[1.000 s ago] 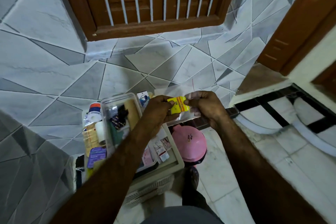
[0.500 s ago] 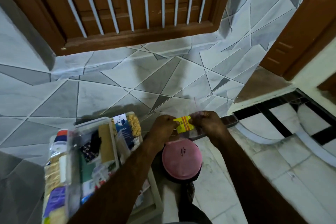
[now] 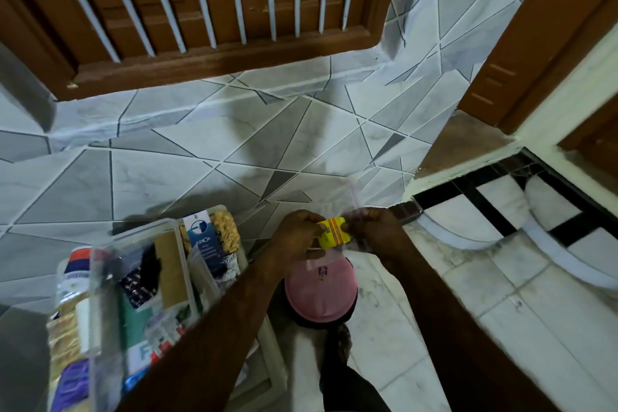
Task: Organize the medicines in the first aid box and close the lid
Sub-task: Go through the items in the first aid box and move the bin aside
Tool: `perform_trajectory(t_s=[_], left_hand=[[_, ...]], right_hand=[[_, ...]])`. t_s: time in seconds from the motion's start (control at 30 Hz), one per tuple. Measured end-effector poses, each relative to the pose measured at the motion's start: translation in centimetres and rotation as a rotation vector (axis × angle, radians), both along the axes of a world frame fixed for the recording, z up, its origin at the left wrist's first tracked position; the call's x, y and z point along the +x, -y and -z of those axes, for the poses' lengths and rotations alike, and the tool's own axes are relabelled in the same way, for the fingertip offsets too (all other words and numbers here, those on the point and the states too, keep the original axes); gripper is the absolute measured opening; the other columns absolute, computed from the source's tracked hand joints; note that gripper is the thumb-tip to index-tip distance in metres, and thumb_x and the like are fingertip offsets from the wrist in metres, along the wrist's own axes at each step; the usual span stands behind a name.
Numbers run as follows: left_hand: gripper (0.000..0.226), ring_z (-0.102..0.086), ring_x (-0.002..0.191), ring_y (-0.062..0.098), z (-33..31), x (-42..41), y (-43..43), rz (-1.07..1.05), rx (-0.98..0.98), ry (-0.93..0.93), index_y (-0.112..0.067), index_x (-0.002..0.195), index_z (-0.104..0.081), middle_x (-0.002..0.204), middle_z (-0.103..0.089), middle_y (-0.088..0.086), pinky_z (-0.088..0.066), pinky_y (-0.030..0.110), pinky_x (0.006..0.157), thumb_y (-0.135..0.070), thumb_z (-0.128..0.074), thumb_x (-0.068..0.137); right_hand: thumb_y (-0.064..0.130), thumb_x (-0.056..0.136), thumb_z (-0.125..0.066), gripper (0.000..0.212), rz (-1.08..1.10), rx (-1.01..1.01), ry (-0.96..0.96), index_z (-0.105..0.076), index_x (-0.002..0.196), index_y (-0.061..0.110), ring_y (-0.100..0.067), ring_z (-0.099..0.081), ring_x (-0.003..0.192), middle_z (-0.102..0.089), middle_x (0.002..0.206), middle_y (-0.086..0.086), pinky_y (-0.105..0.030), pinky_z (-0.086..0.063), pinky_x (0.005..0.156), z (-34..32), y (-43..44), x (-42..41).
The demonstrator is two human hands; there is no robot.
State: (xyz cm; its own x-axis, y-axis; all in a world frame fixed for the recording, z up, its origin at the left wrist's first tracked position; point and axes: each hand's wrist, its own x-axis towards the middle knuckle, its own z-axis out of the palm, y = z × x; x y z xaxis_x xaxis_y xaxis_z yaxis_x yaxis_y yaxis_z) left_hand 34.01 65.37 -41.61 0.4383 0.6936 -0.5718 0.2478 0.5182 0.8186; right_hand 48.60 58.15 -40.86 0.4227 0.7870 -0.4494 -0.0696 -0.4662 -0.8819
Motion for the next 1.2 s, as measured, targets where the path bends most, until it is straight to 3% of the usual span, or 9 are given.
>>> perform_trajectory(t_s=[0.17, 0.3, 0.5, 0.6, 0.7, 0.87, 1.07, 1.2], left_hand=[[0.006, -0.066, 0.076, 0.023, -0.1, 0.1, 0.4, 0.012, -0.007, 0.010, -0.012, 0.093, -0.059, 0.093, -0.066, 0.013, -0.054, 0.030, 0.060, -0.007, -0.056, 0.092], [0.007, -0.066, 0.075, 0.023, 0.3, 0.6, 0.9, 0.029, 0.000, 0.000, -0.012, 0.089, -0.060, 0.090, -0.067, 0.012, -0.053, 0.030, 0.060, -0.006, -0.057, 0.090], [0.009, -0.069, 0.078, 0.025, 1.7, 1.4, 1.4, 0.035, -0.027, -0.022, -0.012, 0.085, -0.061, 0.092, -0.069, 0.015, -0.056, 0.032, 0.065, -0.005, -0.058, 0.089], [0.019, -0.064, 0.067, 0.019, 2.5, 2.0, 1.9, 0.018, -0.050, -0.012, -0.014, 0.076, -0.059, 0.078, -0.067, 0.010, -0.054, 0.029, 0.063, -0.003, -0.054, 0.091], [0.017, -0.062, 0.061, 0.016, 3.6, 2.5, 2.3, -0.002, -0.083, -0.033, -0.014, 0.078, -0.059, 0.071, -0.065, 0.005, -0.053, 0.027, 0.058, -0.005, -0.053, 0.091], [0.017, -0.059, 0.064, 0.017, 6.4, 3.6, 2.2, -0.037, -0.137, -0.094, -0.012, 0.075, -0.058, 0.071, -0.062, 0.007, -0.055, 0.029, 0.064, -0.002, -0.054, 0.087], [0.012, -0.062, 0.082, 0.024, 11.3, 5.7, 0.5, -0.017, -0.224, -0.188, -0.013, 0.082, -0.060, 0.089, -0.062, 0.011, -0.057, 0.038, 0.079, -0.003, -0.055, 0.087], [0.020, -0.062, 0.079, 0.022, 14.7, 6.7, -0.6, 0.000, -0.235, -0.277, -0.020, 0.074, -0.057, 0.081, -0.060, 0.003, -0.057, 0.040, 0.085, -0.004, -0.055, 0.086]], right_hand=[[-0.007, 0.081, -0.066, 0.017, 0.022, 0.043, -0.060, -0.071, 0.078, 0.008, -0.034, -0.064, 0.079, -0.067, 0.087, -0.025, -0.058, -0.052, 0.085, -0.3, 1.1, -0.1], [-0.009, 0.084, -0.063, 0.016, 0.037, 0.053, -0.105, -0.068, 0.081, 0.006, -0.026, -0.065, 0.068, -0.068, 0.081, -0.019, -0.035, -0.059, 0.065, -0.2, 1.9, 0.5], [-0.010, 0.083, -0.063, 0.014, 0.066, 0.060, -0.126, -0.069, 0.090, 0.001, -0.024, -0.067, 0.065, -0.069, 0.078, -0.016, -0.029, -0.058, 0.055, 1.2, 3.0, 1.6], [-0.013, 0.084, -0.060, 0.015, 0.075, 0.067, -0.147, -0.068, 0.088, -0.001, -0.015, -0.068, 0.055, -0.070, 0.069, -0.009, -0.023, -0.055, 0.050, 2.2, 3.4, 2.0], [-0.011, 0.083, -0.062, 0.015, 0.111, 0.036, -0.142, -0.070, 0.085, 0.001, -0.016, -0.069, 0.057, -0.071, 0.068, -0.008, -0.026, -0.057, 0.055, 3.7, 3.5, 2.6], [0.001, 0.077, -0.071, 0.010, 0.152, -0.069, -0.119, -0.076, 0.082, 0.009, -0.041, -0.069, 0.083, -0.073, 0.089, -0.024, -0.053, -0.056, 0.084, 6.6, 2.9, 3.6], [0.000, 0.079, -0.068, 0.010, 0.161, -0.216, -0.078, -0.072, 0.078, 0.009, -0.033, -0.067, 0.074, -0.071, 0.078, -0.019, -0.050, -0.056, 0.078, 11.6, 0.8, 4.9], [0.015, 0.063, -0.070, 0.004, 0.132, -0.319, -0.044, -0.071, 0.067, 0.015, -0.038, -0.071, 0.075, -0.073, 0.074, -0.018, -0.055, -0.059, 0.074, 16.9, -0.7, 5.9]])
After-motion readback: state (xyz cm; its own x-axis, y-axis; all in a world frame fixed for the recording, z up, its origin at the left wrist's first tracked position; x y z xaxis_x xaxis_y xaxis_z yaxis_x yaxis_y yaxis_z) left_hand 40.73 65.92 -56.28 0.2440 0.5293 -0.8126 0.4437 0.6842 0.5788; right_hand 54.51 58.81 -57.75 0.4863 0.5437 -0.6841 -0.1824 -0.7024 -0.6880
